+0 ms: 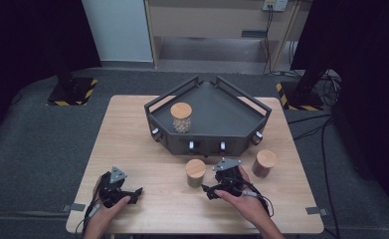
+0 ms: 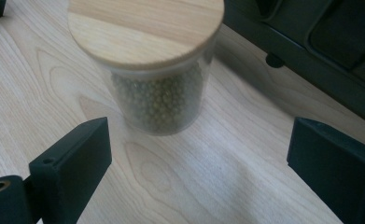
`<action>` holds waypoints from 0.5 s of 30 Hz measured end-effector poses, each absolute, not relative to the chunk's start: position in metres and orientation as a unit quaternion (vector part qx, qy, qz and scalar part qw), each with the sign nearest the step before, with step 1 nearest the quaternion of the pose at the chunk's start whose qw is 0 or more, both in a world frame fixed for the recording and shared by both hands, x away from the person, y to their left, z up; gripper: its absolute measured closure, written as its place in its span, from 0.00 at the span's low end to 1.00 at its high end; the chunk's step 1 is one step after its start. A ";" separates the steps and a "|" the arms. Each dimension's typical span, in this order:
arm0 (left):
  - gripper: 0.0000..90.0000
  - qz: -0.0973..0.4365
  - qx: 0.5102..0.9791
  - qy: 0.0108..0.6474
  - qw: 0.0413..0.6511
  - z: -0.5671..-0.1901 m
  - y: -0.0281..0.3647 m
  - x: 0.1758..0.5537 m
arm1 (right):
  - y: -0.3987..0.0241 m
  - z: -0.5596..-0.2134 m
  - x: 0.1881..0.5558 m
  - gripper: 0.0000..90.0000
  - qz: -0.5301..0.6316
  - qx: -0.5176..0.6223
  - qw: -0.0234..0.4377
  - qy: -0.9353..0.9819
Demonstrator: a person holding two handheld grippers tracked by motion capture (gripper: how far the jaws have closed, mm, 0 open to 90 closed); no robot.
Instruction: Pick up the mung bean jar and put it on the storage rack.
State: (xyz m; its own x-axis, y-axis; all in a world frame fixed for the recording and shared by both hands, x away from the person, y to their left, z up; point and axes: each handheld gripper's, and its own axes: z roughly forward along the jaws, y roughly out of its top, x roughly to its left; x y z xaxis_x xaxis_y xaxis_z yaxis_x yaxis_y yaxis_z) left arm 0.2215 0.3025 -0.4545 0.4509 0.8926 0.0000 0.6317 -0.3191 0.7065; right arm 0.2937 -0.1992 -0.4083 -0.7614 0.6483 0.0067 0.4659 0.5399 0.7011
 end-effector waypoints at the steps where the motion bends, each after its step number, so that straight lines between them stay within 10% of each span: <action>1: 0.00 0.200 0.787 0.484 0.326 -0.454 0.303 0.221 | -0.198 -0.408 0.294 0.07 0.357 0.321 0.128 0.868; 15: 0.00 0.201 0.786 0.486 0.325 -0.455 0.301 0.221 | -0.187 -0.409 0.299 0.06 0.361 0.324 0.129 0.865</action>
